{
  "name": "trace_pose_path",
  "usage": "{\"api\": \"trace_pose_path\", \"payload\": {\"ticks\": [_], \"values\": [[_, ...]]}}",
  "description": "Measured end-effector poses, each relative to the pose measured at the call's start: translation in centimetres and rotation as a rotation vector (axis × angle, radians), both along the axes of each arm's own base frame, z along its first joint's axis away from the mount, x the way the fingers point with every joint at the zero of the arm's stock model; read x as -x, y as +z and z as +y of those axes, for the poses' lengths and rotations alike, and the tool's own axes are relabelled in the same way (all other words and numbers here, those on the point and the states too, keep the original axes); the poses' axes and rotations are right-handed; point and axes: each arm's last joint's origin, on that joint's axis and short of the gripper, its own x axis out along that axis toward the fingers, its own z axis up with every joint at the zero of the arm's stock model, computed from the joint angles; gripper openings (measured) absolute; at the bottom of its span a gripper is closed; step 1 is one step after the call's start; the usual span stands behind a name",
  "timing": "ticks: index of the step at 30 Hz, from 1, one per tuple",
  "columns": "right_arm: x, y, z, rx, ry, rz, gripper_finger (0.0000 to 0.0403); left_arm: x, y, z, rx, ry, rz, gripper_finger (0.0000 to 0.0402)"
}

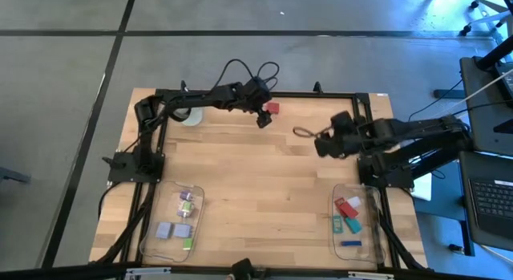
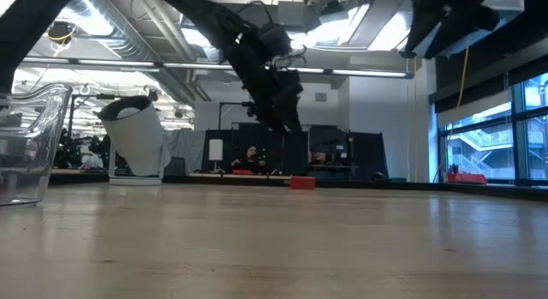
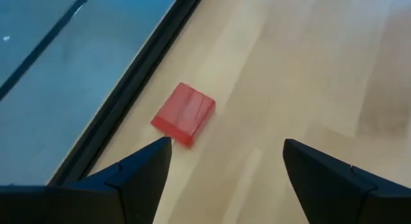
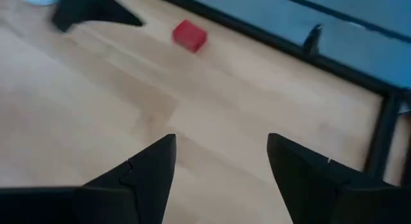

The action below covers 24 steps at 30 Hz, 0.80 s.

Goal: Pick & Place Office items
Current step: Put the orange adapter into the left transparent bin

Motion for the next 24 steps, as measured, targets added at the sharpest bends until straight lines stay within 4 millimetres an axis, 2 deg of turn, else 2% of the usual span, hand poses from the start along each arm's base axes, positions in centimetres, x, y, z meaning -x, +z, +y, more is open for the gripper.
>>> {"api": "trace_pose_path", "payload": {"ticks": [4, 8, 14, 18, 24], "values": [[-1.1, 0.0, -2.6, 0.02, 0.012, 0.02, 0.0248, 1.2, 2.0, -0.9, 0.045, 0.036, -0.001, 0.0291], [-3.0, -0.7, -5.0, 0.025, 0.172, -0.016, 0.0248, 2.6, 4.5, -1.8, 0.073, 0.078, -0.025, 0.029], [-5.9, -3.1, -9.2, 0.036, 0.473, -0.084, 0.0248, 5.7, 8.3, -3.3, 0.104, 0.118, -0.026, 0.0289], [-7.7, -4.7, -11.5, 0.138, 0.656, -0.065, 0.0248, 8.3, 10.6, -4.4, 0.12, 0.16, -0.017, 0.0289], [-9.9, -8.3, -14.7, 0.183, 0.727, 0.038, 0.0249, 10.8, 13.3, -6.0, 0.138, 0.244, -0.069, 0.0289]]}}
